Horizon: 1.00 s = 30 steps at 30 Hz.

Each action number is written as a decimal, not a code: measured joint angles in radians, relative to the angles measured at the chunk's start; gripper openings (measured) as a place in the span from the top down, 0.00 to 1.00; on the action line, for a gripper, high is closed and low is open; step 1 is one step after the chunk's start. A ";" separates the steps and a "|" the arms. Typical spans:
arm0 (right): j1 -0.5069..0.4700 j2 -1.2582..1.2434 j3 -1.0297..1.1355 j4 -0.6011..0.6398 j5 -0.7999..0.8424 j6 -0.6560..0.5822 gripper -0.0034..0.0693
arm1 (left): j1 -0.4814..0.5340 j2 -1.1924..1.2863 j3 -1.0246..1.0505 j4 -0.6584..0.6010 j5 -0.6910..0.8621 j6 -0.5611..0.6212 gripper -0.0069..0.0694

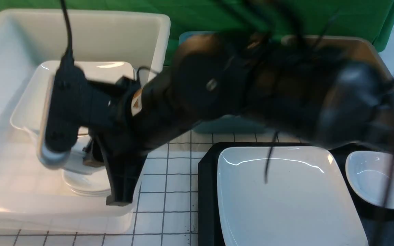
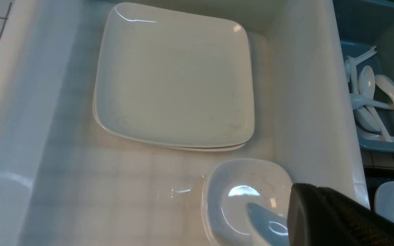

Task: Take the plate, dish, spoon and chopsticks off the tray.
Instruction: Use the right arm to put the small plate into the large storage box on the left

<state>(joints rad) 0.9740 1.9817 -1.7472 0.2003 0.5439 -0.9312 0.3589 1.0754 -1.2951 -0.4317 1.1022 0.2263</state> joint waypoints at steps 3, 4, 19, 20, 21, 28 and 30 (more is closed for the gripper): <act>0.000 0.067 0.000 -0.059 -0.049 0.000 0.83 | 0.000 0.000 0.044 -0.024 -0.033 0.002 0.91; 0.000 0.084 0.000 -0.078 -0.060 0.000 0.82 | 0.000 0.000 0.067 -0.030 -0.047 0.002 0.91; 0.000 0.077 -0.001 -0.126 -0.047 0.095 0.57 | 0.000 0.001 0.156 -0.141 -0.120 0.039 0.91; 0.000 0.060 -0.001 -0.127 -0.019 0.123 0.57 | 0.000 0.001 0.156 -0.141 -0.120 0.040 0.91; 0.000 0.042 -0.001 -0.128 0.007 0.147 0.58 | 0.000 0.001 0.156 -0.141 -0.120 0.040 0.91; 0.000 -0.259 -0.003 -0.289 0.425 0.399 0.86 | 0.000 0.001 0.156 -0.142 -0.120 0.040 0.91; -0.004 -0.352 -0.002 -0.388 0.559 0.504 0.91 | 0.000 0.001 0.156 -0.142 -0.120 0.040 0.91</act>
<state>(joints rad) 0.9703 1.6298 -1.7492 -0.1874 1.1026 -0.4275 0.3589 1.0764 -1.1389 -0.5733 0.9821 0.2662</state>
